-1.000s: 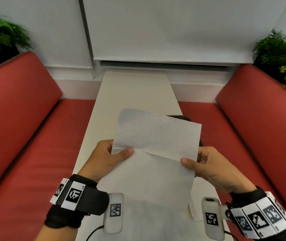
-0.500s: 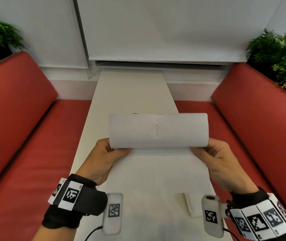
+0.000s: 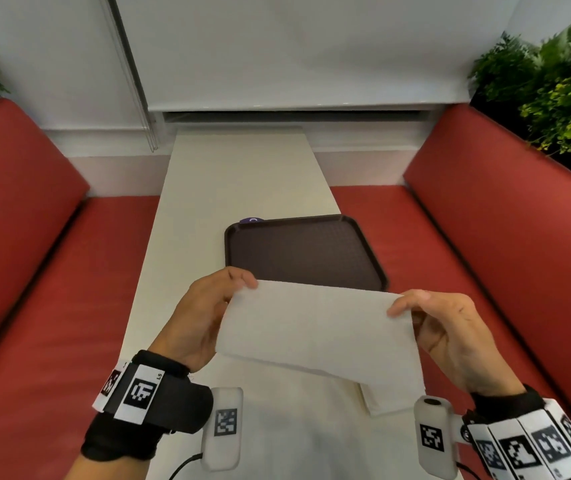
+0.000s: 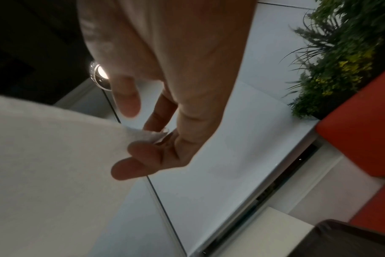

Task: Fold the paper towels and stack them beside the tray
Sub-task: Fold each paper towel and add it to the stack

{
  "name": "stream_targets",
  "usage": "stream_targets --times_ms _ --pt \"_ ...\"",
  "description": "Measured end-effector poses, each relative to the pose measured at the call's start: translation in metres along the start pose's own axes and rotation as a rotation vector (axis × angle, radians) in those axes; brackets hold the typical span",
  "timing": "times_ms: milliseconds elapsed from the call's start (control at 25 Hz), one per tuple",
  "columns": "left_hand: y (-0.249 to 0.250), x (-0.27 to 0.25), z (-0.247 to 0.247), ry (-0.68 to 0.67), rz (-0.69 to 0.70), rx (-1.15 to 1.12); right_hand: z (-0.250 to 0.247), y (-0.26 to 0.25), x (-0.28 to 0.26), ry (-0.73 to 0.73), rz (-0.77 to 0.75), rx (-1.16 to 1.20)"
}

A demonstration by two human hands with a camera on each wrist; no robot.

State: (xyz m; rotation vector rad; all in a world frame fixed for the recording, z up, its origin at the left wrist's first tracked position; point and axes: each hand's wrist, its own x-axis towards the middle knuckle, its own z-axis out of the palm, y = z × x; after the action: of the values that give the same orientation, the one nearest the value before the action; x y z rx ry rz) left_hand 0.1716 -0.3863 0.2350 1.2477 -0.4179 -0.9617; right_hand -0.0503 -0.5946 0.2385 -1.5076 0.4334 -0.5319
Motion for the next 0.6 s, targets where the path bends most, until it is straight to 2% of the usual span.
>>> stream_targets --times_ms 160,280,400,600 --pt "-0.035 0.020 0.019 0.013 0.010 0.322 -0.018 0.048 -0.023 0.239 0.108 -0.212" --pt "-0.081 0.059 0.040 0.058 0.075 0.667 -0.035 0.100 -0.052 0.327 0.287 -0.326" --pt "-0.121 0.111 0.075 -0.049 0.092 0.928 -0.047 0.134 -0.071 0.410 0.439 -0.342" --pt "-0.161 0.178 0.126 -0.297 0.061 1.360 -0.064 0.169 -0.060 0.505 0.498 -0.418"
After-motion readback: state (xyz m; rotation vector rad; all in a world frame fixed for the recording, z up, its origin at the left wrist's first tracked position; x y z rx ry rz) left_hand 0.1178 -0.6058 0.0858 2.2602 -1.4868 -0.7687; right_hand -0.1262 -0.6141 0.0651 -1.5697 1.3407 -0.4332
